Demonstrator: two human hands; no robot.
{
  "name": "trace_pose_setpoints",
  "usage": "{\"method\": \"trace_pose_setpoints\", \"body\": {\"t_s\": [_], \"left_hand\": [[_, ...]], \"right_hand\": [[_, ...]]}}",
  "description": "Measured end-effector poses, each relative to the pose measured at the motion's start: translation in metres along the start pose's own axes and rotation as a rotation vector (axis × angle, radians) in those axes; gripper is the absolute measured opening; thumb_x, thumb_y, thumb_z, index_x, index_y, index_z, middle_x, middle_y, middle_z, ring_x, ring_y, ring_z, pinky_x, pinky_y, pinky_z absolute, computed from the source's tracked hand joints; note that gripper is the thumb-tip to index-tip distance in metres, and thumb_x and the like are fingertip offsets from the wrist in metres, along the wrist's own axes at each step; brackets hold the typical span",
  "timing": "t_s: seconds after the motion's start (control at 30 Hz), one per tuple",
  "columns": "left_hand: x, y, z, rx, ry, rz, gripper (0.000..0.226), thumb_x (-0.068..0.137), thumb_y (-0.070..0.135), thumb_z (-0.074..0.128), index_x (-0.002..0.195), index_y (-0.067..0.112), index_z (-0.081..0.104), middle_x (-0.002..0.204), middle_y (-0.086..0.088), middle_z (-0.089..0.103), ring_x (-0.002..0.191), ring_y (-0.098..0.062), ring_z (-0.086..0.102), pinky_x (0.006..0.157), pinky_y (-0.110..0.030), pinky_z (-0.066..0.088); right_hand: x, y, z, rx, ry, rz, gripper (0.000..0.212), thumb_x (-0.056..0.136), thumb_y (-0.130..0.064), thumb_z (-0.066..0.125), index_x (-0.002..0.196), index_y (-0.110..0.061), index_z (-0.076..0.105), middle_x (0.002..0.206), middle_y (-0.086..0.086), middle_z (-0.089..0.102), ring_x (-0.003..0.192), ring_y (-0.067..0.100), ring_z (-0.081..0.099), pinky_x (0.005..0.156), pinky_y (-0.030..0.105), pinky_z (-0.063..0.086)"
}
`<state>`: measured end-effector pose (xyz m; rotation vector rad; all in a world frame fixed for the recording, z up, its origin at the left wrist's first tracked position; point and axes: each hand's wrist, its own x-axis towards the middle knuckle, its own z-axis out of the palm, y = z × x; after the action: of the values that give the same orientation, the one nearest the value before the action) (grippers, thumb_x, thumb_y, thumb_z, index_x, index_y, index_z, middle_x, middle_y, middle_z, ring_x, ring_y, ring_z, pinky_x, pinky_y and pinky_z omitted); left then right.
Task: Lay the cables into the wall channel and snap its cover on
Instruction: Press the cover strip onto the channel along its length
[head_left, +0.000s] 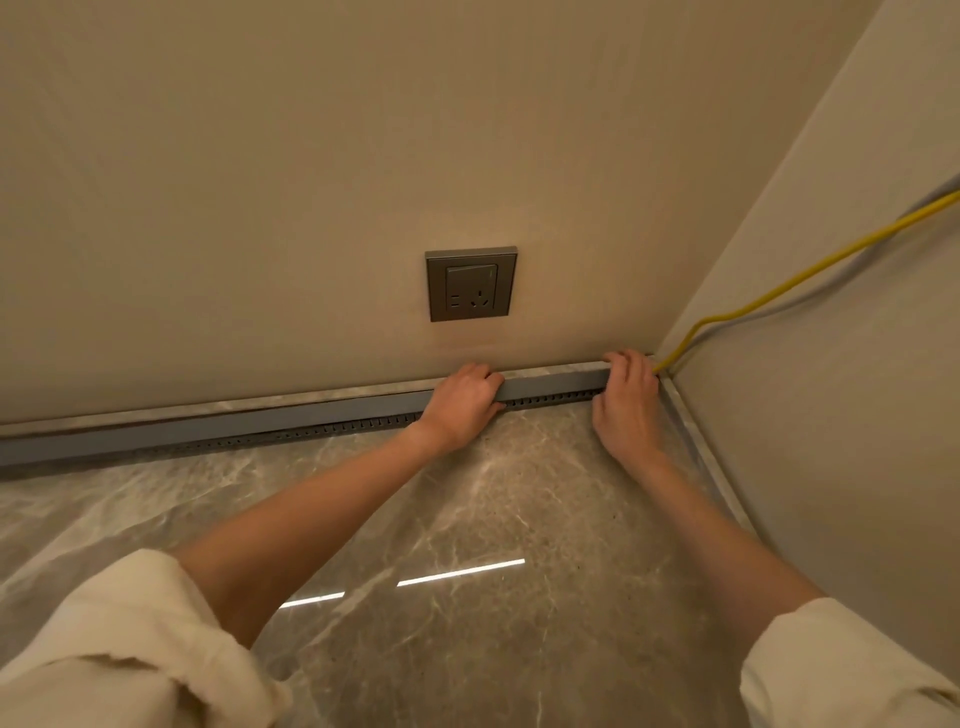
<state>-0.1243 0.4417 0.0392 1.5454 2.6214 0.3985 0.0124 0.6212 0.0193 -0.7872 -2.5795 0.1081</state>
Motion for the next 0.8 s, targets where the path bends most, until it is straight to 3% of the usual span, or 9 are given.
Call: {"method": "trace_pose_setpoints", "body": {"t_s": [0.1, 0.3, 0.37, 0.43, 0.5, 0.57, 0.73, 0.8], "left_hand": [[0.0, 0.004, 0.001, 0.027, -0.042, -0.034, 0.032, 0.087, 0.026, 0.061, 0.108, 0.004, 0.054, 0.11, -0.017, 0.059, 0.104, -0.033, 0.052, 0.084, -0.043, 0.044], [0.003, 0.004, -0.008, -0.061, -0.06, -0.1, 0.028, 0.084, 0.027, 0.063, 0.1, 0.005, 0.059, 0.107, -0.017, 0.058, 0.103, -0.032, 0.051, 0.082, -0.04, 0.044], [0.002, 0.004, -0.014, -0.091, -0.054, -0.109, 0.029, 0.082, 0.028, 0.064, 0.101, 0.006, 0.061, 0.106, -0.016, 0.061, 0.101, -0.032, 0.053, 0.081, -0.039, 0.044], [-0.002, 0.005, -0.022, -0.095, -0.054, -0.102, 0.029, 0.081, 0.029, 0.065, 0.101, 0.008, 0.062, 0.105, -0.015, 0.063, 0.098, -0.032, 0.056, 0.079, -0.039, 0.046], [-0.009, 0.006, -0.029, -0.089, -0.056, -0.087, 0.028, 0.08, 0.029, 0.066, 0.1, 0.01, 0.063, 0.102, -0.013, 0.065, 0.095, -0.031, 0.057, 0.076, -0.038, 0.046], [-0.015, 0.006, -0.035, -0.083, -0.061, -0.076, 0.028, 0.08, 0.031, 0.067, 0.099, 0.011, 0.063, 0.101, -0.012, 0.065, 0.093, -0.03, 0.057, 0.074, -0.037, 0.046], [-0.027, 0.004, -0.047, -0.106, -0.046, -0.068, 0.027, 0.08, 0.032, 0.067, 0.097, 0.011, 0.064, 0.099, -0.011, 0.065, 0.091, -0.028, 0.057, 0.069, -0.035, 0.043], [-0.031, 0.007, -0.051, -0.119, -0.026, -0.055, 0.026, 0.079, 0.031, 0.067, 0.096, 0.012, 0.065, 0.097, -0.01, 0.066, 0.088, -0.026, 0.057, 0.067, -0.033, 0.042]], "right_hand": [[-0.016, -0.01, -0.002, 0.124, 0.139, 0.198, 0.04, 0.073, 0.004, 0.058, 0.112, 0.0, 0.048, 0.115, 0.02, 0.049, 0.107, 0.033, 0.044, 0.094, 0.036, 0.034], [-0.033, -0.022, -0.003, 0.513, 0.197, 0.622, 0.032, 0.082, 0.001, 0.055, 0.112, 0.005, 0.044, 0.112, 0.02, 0.046, 0.102, 0.031, 0.047, 0.084, 0.03, 0.036], [-0.031, -0.022, -0.011, 0.708, 0.222, 0.779, 0.035, 0.087, -0.008, 0.055, 0.116, 0.005, 0.039, 0.108, 0.014, 0.042, 0.1, 0.03, 0.048, 0.083, 0.031, 0.036], [-0.024, -0.017, -0.017, 0.891, 0.244, 0.916, 0.04, 0.09, -0.02, 0.057, 0.117, 0.001, 0.036, 0.107, 0.009, 0.041, 0.101, 0.026, 0.048, 0.081, 0.024, 0.033], [-0.014, -0.01, -0.021, 1.079, 0.22, 1.025, 0.053, 0.089, -0.032, 0.06, 0.125, -0.002, 0.036, 0.116, 0.008, 0.046, 0.105, 0.022, 0.048, 0.09, 0.025, 0.037], [-0.006, -0.005, -0.023, 1.26, 0.186, 1.093, 0.061, 0.084, -0.041, 0.063, 0.128, -0.007, 0.038, 0.127, 0.009, 0.048, 0.112, 0.021, 0.049, 0.099, 0.038, 0.042], [0.007, -0.007, -0.038, 1.589, 0.256, 1.274, 0.031, 0.083, -0.038, 0.065, 0.102, -0.019, 0.049, 0.109, 0.008, 0.056, 0.096, 0.021, 0.053, 0.081, 0.036, 0.046], [0.006, -0.009, -0.042, 1.648, 0.255, 1.266, 0.019, 0.086, -0.036, 0.064, 0.09, -0.019, 0.056, 0.112, 0.008, 0.061, 0.09, 0.02, 0.058, 0.084, 0.038, 0.049]]}}
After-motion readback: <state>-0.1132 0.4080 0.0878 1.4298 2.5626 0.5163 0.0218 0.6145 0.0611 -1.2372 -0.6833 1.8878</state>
